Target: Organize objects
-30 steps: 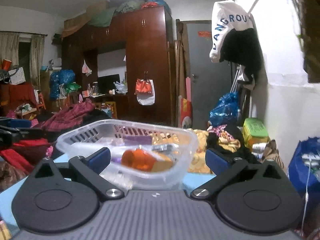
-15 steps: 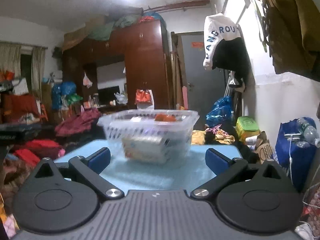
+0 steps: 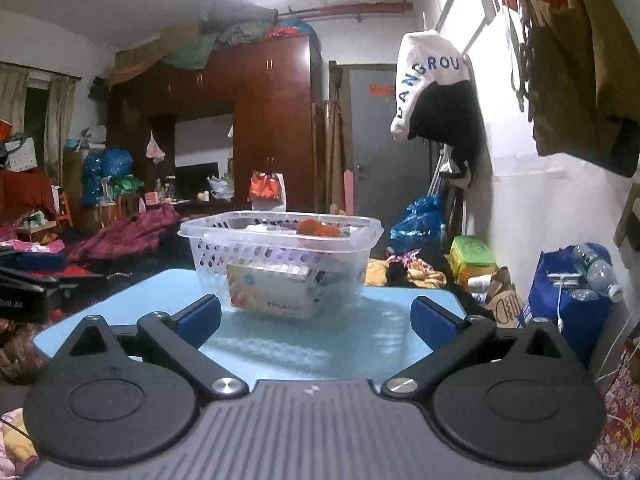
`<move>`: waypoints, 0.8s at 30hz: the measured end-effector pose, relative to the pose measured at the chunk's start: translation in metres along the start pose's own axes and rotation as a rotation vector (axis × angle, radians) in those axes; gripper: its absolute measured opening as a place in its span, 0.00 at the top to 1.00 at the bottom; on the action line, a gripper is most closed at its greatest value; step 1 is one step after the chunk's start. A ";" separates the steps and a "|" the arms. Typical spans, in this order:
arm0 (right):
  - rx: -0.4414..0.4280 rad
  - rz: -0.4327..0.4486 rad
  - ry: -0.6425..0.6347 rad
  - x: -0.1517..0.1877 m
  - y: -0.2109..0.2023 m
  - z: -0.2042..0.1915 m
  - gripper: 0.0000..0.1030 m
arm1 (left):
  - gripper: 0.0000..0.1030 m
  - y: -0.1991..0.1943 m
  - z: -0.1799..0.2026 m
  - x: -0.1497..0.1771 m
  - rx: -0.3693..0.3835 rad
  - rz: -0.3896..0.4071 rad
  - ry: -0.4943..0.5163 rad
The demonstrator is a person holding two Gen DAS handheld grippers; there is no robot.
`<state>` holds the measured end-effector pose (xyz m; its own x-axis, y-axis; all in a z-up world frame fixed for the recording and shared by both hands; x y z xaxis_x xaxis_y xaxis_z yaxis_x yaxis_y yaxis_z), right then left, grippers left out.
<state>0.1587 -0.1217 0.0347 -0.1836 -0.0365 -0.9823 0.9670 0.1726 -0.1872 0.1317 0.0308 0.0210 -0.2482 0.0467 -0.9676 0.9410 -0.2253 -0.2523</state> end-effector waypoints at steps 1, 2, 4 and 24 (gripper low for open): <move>0.002 -0.004 0.001 0.003 -0.002 -0.001 0.00 | 0.00 0.000 0.001 0.000 -0.003 -0.001 0.001; 0.003 -0.006 0.001 0.007 -0.006 0.000 0.00 | 0.01 0.000 0.001 0.000 -0.009 0.002 0.005; 0.002 -0.008 0.004 0.009 -0.007 0.000 0.00 | 0.01 -0.002 0.002 0.000 -0.015 0.007 0.011; 0.005 -0.008 0.014 0.008 -0.016 0.004 0.00 | 0.00 -0.005 0.003 0.000 -0.018 0.005 0.002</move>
Point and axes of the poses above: each gripper's, at about its wrist camera, not at the fingertips, and y roughly the way its jaws point, z to its right, x to its underside, the point moved 10 cm from there along y, roughly the way its jaws point, and after that the axes turned 9 degrees about x, right-handed, at the moved point
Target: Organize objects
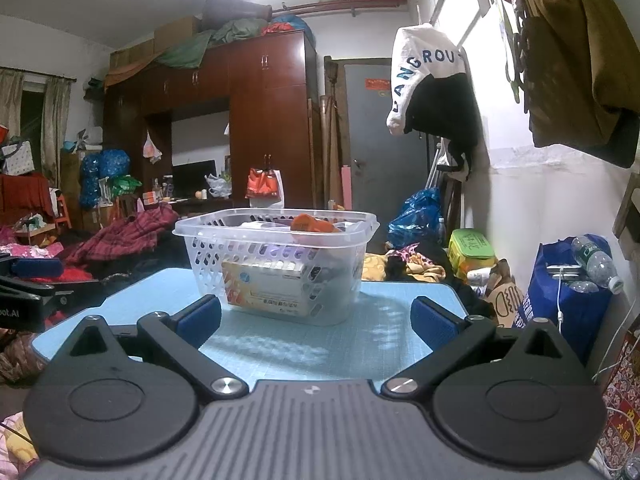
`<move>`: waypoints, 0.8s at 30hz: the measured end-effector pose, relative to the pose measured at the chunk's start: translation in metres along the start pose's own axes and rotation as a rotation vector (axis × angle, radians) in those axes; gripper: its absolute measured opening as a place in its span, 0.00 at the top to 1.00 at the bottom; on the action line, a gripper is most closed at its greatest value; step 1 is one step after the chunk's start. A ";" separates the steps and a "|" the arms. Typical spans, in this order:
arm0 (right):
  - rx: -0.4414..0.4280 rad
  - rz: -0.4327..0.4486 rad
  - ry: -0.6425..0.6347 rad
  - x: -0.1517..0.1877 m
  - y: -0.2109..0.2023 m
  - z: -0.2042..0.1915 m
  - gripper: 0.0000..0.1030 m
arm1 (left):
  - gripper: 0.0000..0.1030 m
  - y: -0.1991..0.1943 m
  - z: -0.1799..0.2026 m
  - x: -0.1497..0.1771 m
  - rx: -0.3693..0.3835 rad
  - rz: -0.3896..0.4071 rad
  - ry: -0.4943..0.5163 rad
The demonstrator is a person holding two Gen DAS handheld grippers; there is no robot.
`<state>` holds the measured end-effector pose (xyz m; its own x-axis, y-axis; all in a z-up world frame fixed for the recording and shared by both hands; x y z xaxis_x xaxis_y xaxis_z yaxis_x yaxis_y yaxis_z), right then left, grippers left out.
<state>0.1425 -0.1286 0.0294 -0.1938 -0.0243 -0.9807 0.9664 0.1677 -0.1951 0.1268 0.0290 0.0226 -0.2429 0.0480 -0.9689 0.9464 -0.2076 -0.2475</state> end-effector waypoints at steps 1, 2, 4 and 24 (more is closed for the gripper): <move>0.000 0.000 0.000 0.000 0.000 -0.001 0.00 | 0.00 0.000 0.000 0.000 0.001 0.001 -0.001; 0.000 0.000 -0.001 0.000 0.000 0.000 0.00 | 0.00 0.000 0.000 0.000 0.002 0.001 -0.001; 0.002 0.001 0.000 0.000 0.000 0.000 0.00 | 0.00 0.000 0.000 0.000 0.002 0.003 -0.002; 0.007 0.007 0.007 -0.005 -0.005 0.001 0.00 | 0.00 -0.002 0.004 -0.001 -0.001 0.006 0.010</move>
Point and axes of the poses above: each gripper's, at about its wrist camera, not at the fingertips, and y roughly the way its jaws point, z to its right, x to its underside, the point moved 10 cm from there along y, roughly the way its jaws point, and after that the axes turned 9 degrees about x, right-handed, at the moved point
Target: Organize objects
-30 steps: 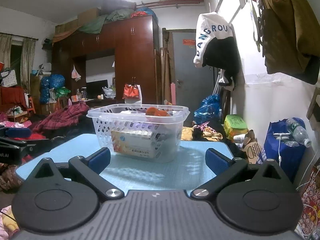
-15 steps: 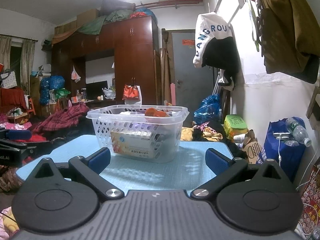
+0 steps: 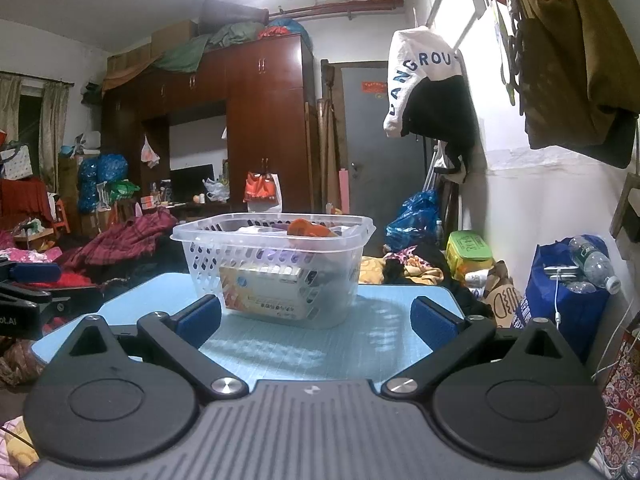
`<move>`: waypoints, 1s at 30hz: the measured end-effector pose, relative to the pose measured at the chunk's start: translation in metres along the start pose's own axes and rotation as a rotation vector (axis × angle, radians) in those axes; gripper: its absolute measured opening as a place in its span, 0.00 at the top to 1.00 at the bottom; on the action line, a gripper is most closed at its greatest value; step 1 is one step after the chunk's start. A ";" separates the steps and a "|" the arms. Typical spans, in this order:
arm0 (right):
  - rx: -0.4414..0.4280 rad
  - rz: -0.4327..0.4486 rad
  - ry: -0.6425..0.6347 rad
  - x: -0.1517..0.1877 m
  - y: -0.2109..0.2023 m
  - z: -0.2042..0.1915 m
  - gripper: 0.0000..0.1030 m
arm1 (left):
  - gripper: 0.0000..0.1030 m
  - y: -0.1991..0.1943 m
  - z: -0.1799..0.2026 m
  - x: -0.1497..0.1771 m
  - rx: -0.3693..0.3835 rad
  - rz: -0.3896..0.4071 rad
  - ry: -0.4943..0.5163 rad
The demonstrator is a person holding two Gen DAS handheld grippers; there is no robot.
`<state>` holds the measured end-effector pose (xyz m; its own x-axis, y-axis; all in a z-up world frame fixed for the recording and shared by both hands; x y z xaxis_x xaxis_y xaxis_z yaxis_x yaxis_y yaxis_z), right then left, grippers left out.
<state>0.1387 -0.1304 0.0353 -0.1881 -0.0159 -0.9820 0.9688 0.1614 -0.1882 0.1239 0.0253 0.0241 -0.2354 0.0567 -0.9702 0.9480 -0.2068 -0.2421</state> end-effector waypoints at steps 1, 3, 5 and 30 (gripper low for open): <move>0.000 0.000 0.000 0.000 0.000 0.000 0.00 | 0.00 0.000 0.000 0.000 -0.001 0.000 0.000; 0.000 -0.001 0.000 0.000 0.000 0.000 0.00 | 0.00 0.000 -0.001 0.000 0.000 -0.002 0.000; 0.000 0.000 0.000 0.000 0.000 0.000 0.00 | 0.00 -0.001 0.000 -0.001 0.001 -0.002 0.000; -0.009 -0.001 0.002 0.000 0.000 -0.002 0.00 | 0.00 -0.002 0.001 0.001 0.011 -0.011 0.002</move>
Point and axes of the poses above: each gripper's, at about its wrist camera, not at the fingertips, and y roughly the way its jaws point, z to its right, x to its underside, the point moved 10 cm from there along y, roughly the way its jaws point, and after that the axes turned 9 degrees about x, right-handed, at the moved point
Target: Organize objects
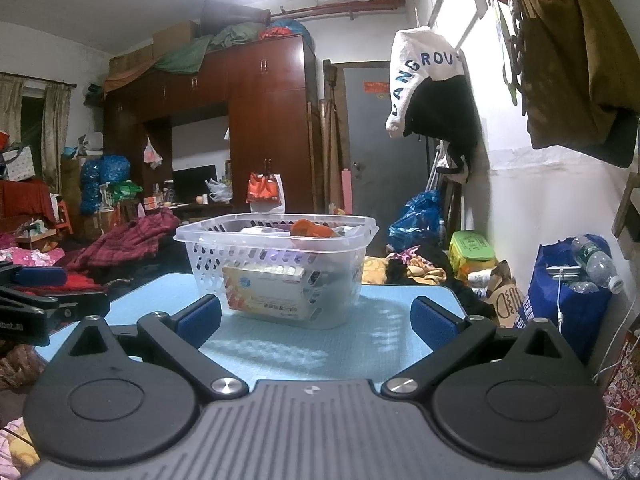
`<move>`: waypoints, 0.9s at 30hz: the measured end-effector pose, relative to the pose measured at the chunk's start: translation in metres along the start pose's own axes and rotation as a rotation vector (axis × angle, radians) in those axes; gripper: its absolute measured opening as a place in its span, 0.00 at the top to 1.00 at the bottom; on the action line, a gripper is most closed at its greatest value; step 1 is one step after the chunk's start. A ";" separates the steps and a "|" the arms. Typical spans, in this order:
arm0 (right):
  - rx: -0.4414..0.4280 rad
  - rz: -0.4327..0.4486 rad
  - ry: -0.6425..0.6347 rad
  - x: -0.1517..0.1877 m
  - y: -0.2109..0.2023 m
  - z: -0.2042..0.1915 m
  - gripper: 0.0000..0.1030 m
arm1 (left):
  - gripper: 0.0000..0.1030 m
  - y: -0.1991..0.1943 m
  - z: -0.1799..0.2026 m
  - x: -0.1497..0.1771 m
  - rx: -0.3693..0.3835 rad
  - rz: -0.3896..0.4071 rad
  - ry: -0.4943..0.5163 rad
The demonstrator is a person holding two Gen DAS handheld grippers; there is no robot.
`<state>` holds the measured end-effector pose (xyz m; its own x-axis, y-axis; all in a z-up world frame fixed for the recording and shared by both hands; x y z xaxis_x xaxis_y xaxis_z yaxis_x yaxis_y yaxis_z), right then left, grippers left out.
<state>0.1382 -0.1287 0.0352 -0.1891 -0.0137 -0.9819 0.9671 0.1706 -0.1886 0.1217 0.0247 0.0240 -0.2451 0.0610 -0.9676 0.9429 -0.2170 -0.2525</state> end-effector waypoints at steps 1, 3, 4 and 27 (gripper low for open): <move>0.000 -0.001 0.001 0.000 0.000 0.000 0.00 | 0.01 0.000 0.000 0.000 0.001 0.000 0.002; 0.003 -0.001 0.001 0.001 0.000 0.000 0.00 | 0.00 0.000 0.001 0.000 0.002 -0.001 0.004; 0.003 -0.003 0.002 0.001 0.000 -0.001 0.00 | 0.00 0.000 0.001 0.001 0.002 -0.001 0.003; 0.005 -0.006 0.006 0.001 -0.001 -0.001 0.00 | 0.01 0.003 0.001 0.001 0.004 -0.001 -0.004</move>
<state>0.1371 -0.1273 0.0339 -0.1954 -0.0092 -0.9807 0.9668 0.1658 -0.1942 0.1237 0.0235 0.0225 -0.2468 0.0577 -0.9674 0.9419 -0.2205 -0.2534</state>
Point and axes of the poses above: each gripper's, at about its wrist camera, not at the fingertips, and y roughly the way its jaws point, z to its right, x to its underside, the point moved 10 cm from there along y, roughly the way its jaws point, and after that the axes turned 9 degrees about x, right-handed, at the moved point
